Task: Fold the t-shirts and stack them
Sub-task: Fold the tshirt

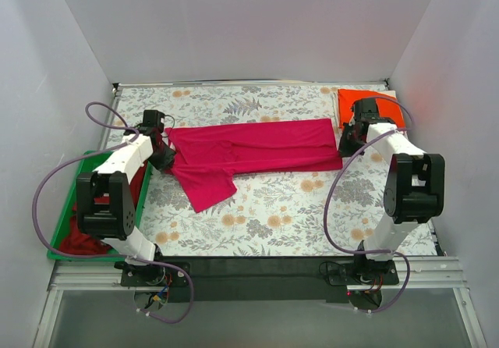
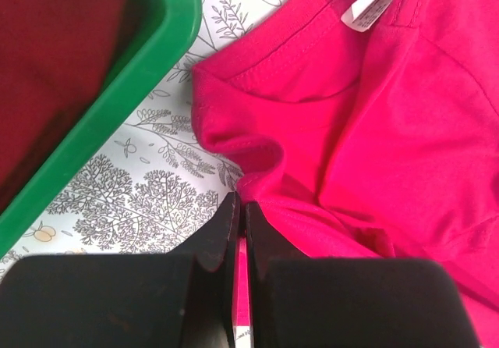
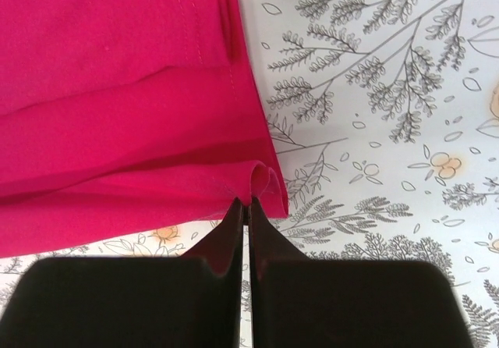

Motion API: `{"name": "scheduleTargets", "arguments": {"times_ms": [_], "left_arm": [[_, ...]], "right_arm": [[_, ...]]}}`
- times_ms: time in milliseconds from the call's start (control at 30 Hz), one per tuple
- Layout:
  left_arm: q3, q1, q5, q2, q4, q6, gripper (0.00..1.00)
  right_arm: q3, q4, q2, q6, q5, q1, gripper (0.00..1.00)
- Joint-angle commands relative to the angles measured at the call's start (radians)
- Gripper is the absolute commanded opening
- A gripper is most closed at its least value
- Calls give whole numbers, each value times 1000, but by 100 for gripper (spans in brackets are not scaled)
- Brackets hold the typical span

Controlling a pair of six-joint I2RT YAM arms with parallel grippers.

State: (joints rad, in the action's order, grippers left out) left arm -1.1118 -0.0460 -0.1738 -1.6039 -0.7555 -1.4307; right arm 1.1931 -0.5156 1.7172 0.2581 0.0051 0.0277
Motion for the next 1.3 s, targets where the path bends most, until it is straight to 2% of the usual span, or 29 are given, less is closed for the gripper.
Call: {"name": "scheduleTargets", "arguments": {"times_ms": [0, 833, 867, 900, 933, 967, 1000, 1067, 1100, 1133, 1167, 1233, 1267], "left_arm": [[-48, 15, 8, -11, -2, 13, 0], [-25, 44, 33, -87, 87, -14, 0], [-25, 44, 33, -87, 91, -16, 0], [-29, 44, 33, -85, 90, -14, 2], [-33, 43, 43, -80, 91, -13, 8], [-42, 44, 48, -74, 88, -11, 14], [-42, 44, 53, -67, 88, -10, 27], [-40, 44, 63, -21, 97, -8, 38], [-31, 44, 71, 2, 107, -4, 42], [-26, 44, 76, 22, 110, 4, 52], [-25, 44, 88, 41, 108, 9, 57], [-8, 43, 103, 99, 104, 16, 70], [3, 37, 106, 123, 97, 19, 71]], "right_arm": [[69, -21, 28, -14, -33, -3, 1], [169, -18, 173, -25, -17, 8, 1], [174, -18, 173, -23, -17, 8, 4], [180, -20, 173, -25, -20, 8, 10], [181, -18, 170, -22, -22, 8, 21], [183, -20, 156, -22, -24, 12, 25], [183, -18, 145, -22, -25, 18, 29], [181, -20, 112, -36, -34, 29, 37], [178, -18, 98, -40, -46, 49, 39], [168, -17, 82, -45, -51, 60, 42], [158, -15, 50, -46, -56, 73, 44], [125, 8, 15, -45, -71, 127, 45], [111, 17, -19, -42, -76, 150, 46]]}}
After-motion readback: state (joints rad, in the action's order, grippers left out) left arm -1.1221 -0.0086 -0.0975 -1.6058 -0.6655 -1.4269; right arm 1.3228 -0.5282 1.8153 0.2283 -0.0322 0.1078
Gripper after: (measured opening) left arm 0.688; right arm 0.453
